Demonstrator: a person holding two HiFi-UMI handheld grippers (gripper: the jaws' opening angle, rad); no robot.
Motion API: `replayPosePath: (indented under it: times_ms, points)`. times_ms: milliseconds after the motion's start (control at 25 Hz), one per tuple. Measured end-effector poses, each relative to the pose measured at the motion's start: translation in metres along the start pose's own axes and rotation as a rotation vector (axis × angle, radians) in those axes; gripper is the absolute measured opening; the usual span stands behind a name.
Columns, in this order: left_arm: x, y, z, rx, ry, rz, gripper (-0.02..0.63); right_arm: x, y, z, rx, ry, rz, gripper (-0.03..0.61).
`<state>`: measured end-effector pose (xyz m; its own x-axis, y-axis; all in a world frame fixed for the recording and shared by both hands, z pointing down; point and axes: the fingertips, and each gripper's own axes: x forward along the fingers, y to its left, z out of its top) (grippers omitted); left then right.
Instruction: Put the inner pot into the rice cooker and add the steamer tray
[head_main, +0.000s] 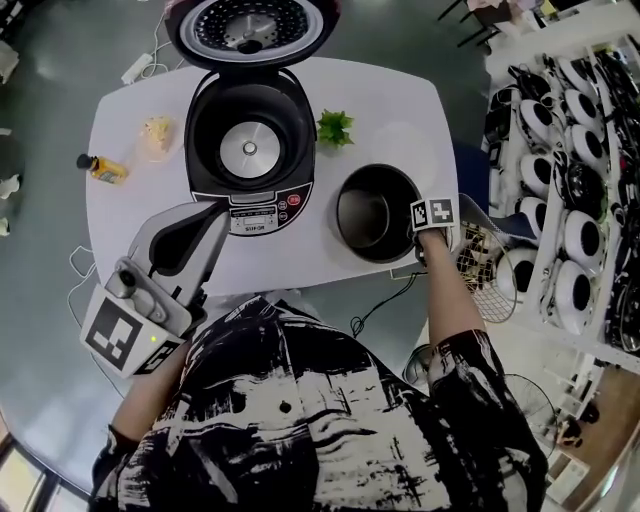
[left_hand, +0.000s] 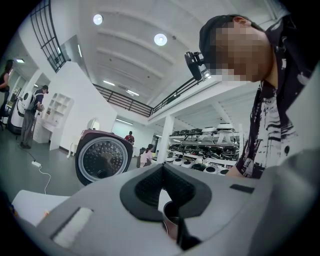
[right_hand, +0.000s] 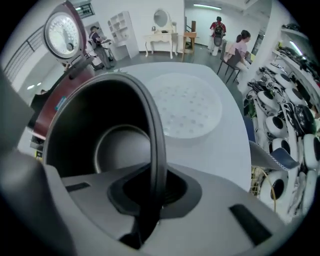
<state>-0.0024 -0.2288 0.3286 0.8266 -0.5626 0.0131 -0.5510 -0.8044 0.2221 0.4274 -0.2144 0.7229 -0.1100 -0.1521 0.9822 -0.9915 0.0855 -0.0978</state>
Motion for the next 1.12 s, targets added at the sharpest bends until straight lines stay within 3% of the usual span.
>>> replayPosePath:
  times_ms: [120,280,680,880,1120]
  points:
    - [-0.003,0.001,0.000,-0.002,-0.006,0.009,0.005,0.002,-0.002,0.000,0.047,0.034,-0.003,0.005]
    - [-0.007,0.002,0.000,-0.002,-0.008,0.017,0.005,-0.002,-0.003,-0.002,0.103,0.000,0.026,0.000]
    - [-0.007,-0.008,0.005,0.000,-0.041,-0.022,0.005,-0.053,-0.010,0.008,0.106,-0.079,0.056,0.003]
    - [-0.009,-0.012,0.009,-0.008,-0.067,-0.054,0.005,-0.119,0.003,0.053,0.101,-0.199,0.134,0.005]
    - [-0.020,-0.012,0.018,-0.013,-0.101,-0.070,0.005,-0.209,0.067,0.145,-0.030,-0.333,0.244,0.005]
